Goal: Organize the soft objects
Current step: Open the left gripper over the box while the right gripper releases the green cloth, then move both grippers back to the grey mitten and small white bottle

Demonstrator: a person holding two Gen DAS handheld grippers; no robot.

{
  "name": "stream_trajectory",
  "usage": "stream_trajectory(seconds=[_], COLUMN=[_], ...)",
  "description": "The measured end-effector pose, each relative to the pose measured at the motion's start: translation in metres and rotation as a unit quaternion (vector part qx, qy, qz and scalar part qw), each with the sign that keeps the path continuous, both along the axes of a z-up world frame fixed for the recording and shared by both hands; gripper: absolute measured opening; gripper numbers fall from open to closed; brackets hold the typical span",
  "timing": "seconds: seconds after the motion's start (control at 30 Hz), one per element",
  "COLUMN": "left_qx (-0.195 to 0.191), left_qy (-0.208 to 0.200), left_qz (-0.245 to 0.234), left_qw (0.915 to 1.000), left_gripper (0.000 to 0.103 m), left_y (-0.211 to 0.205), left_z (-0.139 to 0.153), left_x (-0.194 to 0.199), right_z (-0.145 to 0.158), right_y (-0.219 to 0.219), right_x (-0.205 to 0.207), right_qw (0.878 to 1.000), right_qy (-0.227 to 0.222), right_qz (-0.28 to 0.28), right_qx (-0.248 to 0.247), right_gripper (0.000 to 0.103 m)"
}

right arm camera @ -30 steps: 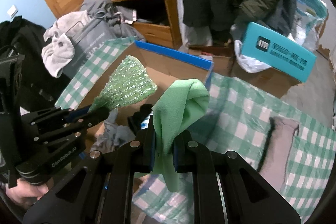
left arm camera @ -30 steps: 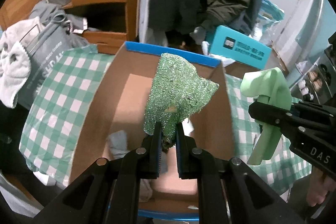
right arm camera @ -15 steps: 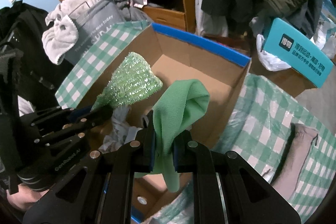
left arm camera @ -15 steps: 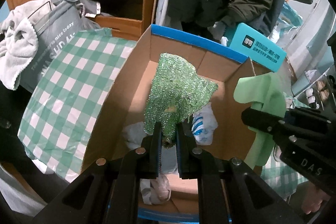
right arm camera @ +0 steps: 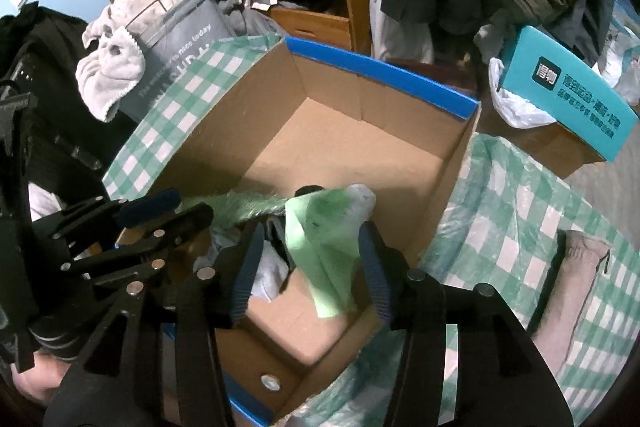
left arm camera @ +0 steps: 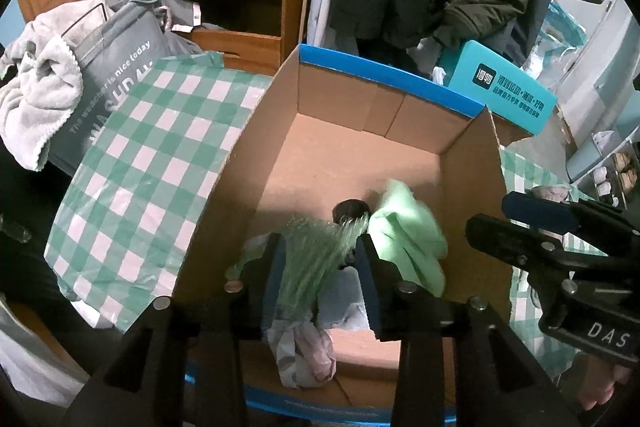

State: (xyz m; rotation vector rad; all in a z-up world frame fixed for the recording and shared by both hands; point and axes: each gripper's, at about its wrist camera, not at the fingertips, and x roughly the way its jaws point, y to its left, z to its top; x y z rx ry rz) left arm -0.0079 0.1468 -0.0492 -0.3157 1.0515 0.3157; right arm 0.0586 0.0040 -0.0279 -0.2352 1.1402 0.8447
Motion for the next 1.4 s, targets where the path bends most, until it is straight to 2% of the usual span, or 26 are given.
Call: stream_trajectory(seconds=[0.3, 0.5, 0.63, 0.97, 1.03, 1.1, 1.4], left_qx=[0.004, 0.000, 0.006, -0.002, 0.001, 0.007, 0.010], left_qy=[-0.005, -0.009, -0.011, -0.008, -0.007, -0.009, 0.003], left_qz=[-0.017, -0.043, -0.056, -0.085, -0.090, -0.096, -0.124], left_qw=[0.9998, 0.9991, 0.9984, 0.9963, 0.9960, 0.9953, 0.9923], left_gripper=[0.046, 0.047, 0.052, 0.054, 0.062, 0.065, 0.066], left_y=[-0.018, -0.041, -0.056, -0.092, -0.099, -0.107, -0.142], left_z=[0.009, 0.014, 0.016, 0.018, 0.019, 0.020, 0.017], left_x=[0.004, 0.012, 0.017, 0.029, 0.032, 0.034, 0.047], right_z=[0.006, 0.008, 0.010, 0.016, 0.015, 0.015, 0.005], right_y=[-0.022, -0.043, -0.060, -0.106, -0.116, -0.125, -0.164], right_x=[0.007, 0.011, 0.013, 0.021, 0.023, 0.025, 0.031], right_qw=[1.000, 0.999, 0.998, 0.995, 0.994, 0.994, 0.990], right_qy=[-0.008, -0.011, -0.014, -0.026, -0.027, -0.027, -0.023], right_qz=[-0.026, -0.043, -0.056, -0.094, -0.102, -0.109, -0.139], right_qx=[0.000, -0.001, -0.002, -0.003, -0.006, -0.007, -0.019], right_gripper=[0.065, 0.066, 0.067, 0.070, 0.071, 0.071, 0.071])
